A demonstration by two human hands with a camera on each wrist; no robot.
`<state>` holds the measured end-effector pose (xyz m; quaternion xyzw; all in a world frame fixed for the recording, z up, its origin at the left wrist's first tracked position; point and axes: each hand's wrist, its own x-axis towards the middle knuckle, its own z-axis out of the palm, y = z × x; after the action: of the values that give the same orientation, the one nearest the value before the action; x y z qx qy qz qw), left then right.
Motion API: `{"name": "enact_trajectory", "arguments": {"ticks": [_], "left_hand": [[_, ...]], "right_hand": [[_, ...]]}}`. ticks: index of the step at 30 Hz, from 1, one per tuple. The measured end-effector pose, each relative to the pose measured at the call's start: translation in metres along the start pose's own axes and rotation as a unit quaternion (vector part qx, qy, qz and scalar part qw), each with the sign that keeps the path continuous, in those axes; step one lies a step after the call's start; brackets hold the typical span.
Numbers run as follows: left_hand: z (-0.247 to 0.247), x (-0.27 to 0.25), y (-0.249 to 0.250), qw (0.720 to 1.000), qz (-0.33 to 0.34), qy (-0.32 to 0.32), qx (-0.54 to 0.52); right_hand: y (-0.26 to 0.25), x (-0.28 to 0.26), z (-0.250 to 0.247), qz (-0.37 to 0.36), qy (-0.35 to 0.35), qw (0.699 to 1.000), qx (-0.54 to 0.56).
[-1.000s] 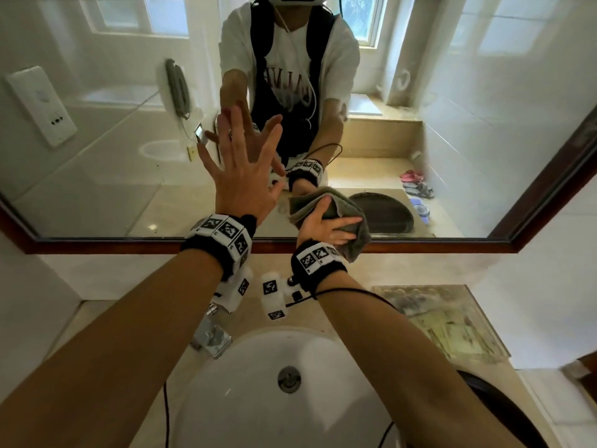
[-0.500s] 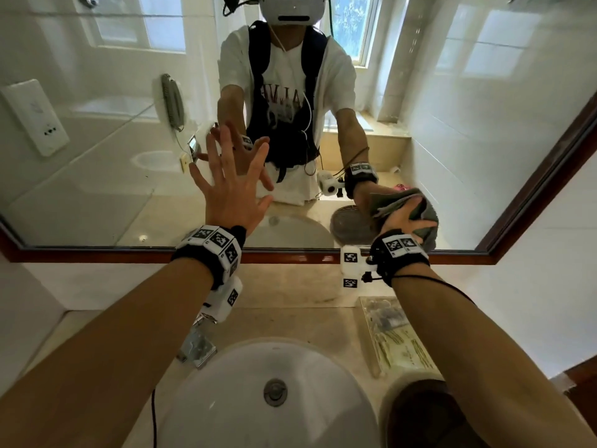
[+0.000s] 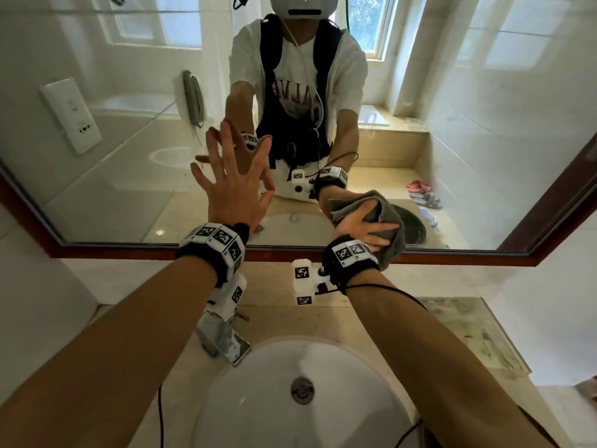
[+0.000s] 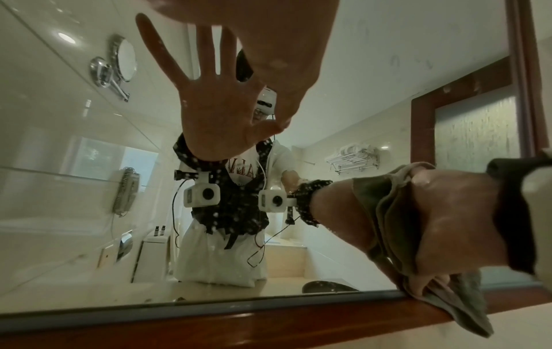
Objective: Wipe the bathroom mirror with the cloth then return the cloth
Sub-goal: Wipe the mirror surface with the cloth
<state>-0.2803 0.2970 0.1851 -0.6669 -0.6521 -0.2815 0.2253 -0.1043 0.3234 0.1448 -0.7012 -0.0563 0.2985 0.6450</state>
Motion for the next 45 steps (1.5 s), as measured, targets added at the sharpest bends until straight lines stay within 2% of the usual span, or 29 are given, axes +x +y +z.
{"name": "enact_trajectory", "arguments": {"ticks": [4,12,16,20,24,29,32,35,45], "left_hand": [[0.000,-0.001,-0.021,1.000,-0.016,-0.001,-0.003],[-0.007,-0.002,-0.051,1.000,-0.026,0.006,-0.013],[-0.006,-0.001,-0.062,0.999,-0.030,-0.005,-0.022],[-0.003,0.000,-0.059,0.999,-0.036,-0.013,-0.038],[-0.003,-0.001,-0.057,0.998,-0.042,-0.016,-0.039],[0.000,-0.001,-0.056,0.997,-0.046,-0.021,-0.052],[0.003,-0.002,-0.056,0.998,-0.044,-0.018,-0.050],[0.004,-0.002,-0.057,0.997,-0.044,-0.012,-0.059],[0.006,-0.003,-0.057,0.995,-0.047,-0.020,-0.080]], "right_hand": [[0.013,-0.021,0.015,0.000,-0.009,1.000,-0.015],[0.039,-0.096,0.043,0.017,-0.094,0.994,-0.046],[0.050,-0.110,0.046,0.008,-0.135,0.989,-0.057],[0.044,-0.099,0.038,0.023,-0.157,0.984,-0.079],[0.030,-0.071,0.021,0.042,-0.143,0.985,-0.091],[0.001,-0.019,-0.011,0.057,-0.078,0.992,-0.082],[-0.011,0.010,-0.022,0.049,-0.053,0.997,-0.033],[-0.016,0.024,-0.023,0.080,-0.013,0.997,-0.004],[-0.005,0.024,-0.035,-0.023,-0.021,0.999,-0.021]]}}
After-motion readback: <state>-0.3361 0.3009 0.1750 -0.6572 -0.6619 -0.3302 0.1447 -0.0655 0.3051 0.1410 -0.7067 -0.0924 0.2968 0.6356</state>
